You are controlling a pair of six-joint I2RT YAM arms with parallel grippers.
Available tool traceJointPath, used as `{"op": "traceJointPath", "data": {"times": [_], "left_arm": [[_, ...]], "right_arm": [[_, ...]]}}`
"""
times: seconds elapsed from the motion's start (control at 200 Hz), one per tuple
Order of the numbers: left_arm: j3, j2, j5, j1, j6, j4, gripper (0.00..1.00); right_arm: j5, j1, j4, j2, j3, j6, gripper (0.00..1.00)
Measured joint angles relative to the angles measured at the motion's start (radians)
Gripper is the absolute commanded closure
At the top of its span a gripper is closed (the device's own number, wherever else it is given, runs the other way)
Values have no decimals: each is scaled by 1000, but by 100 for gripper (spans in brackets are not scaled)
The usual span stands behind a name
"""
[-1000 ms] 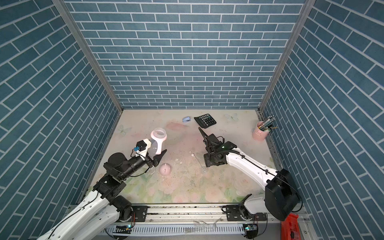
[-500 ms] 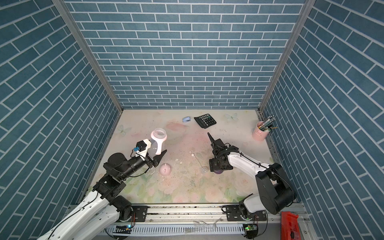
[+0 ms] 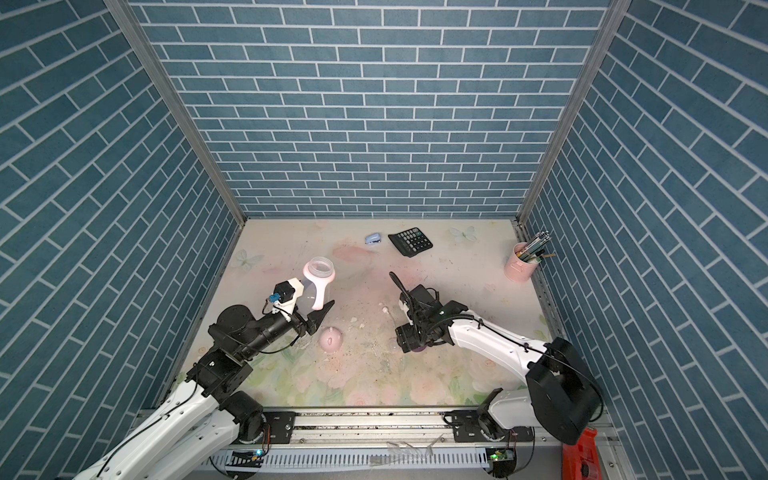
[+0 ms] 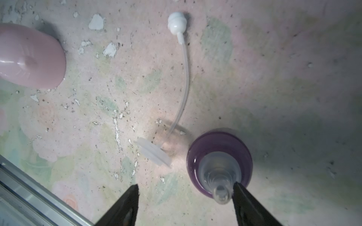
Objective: Assemble the baby bottles
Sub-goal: Place the nipple at the center of the board, then pick up the straw from the center of the board.
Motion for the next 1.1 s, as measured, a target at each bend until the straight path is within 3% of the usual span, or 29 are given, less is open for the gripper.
{"op": "traceJointPath", "data": {"times": [0.195, 0.405, 0.53, 0.85, 1.1], "left_arm": [[0, 0, 0, 0, 0, -8, 40], [0, 3, -1, 0, 0, -12, 40], [0, 9, -1, 0, 0, -11, 40], [0, 9, -1, 0, 0, -13, 40], [1, 9, -1, 0, 0, -15, 40]], "right_arm": [[58, 20, 28, 30, 0, 0, 23], [129, 79, 0, -57, 47, -22, 19], [130, 131, 24, -84, 78, -36, 23], [151, 214, 118, 87, 49, -3, 22], [219, 247, 160, 140, 18, 68, 22]]}}
